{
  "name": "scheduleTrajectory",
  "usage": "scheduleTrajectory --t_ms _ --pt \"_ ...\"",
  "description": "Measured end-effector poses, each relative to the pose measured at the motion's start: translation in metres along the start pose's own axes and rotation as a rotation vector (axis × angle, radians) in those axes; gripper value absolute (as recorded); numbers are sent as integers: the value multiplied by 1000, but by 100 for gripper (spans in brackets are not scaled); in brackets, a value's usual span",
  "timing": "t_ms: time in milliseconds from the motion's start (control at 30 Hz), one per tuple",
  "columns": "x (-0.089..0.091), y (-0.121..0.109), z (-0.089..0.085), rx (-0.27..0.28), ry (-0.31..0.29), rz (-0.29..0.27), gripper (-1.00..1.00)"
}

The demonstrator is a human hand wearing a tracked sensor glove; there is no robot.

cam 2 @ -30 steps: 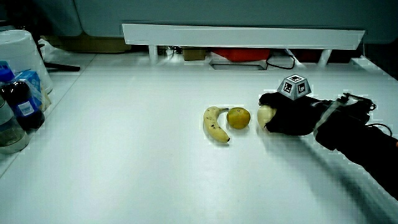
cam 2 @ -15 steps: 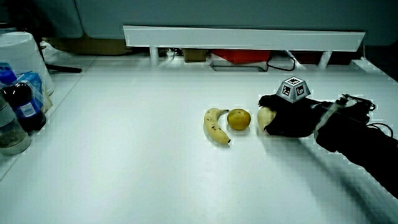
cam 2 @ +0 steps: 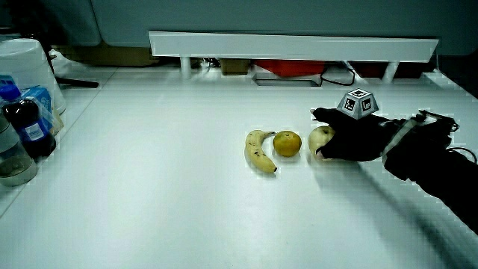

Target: Place pear no leg

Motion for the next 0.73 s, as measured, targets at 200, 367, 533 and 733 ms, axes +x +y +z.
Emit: scheduleTrajectory --t_ms 200,367,533,733 --pt "10 -6 6 -10 18 -20 -100" --pt "26 -17 -4 5 15 -61 -100" --pt "40 -48 0 58 57 -68 -100" --pt "62 -80 -17 90 77 -90 -100"
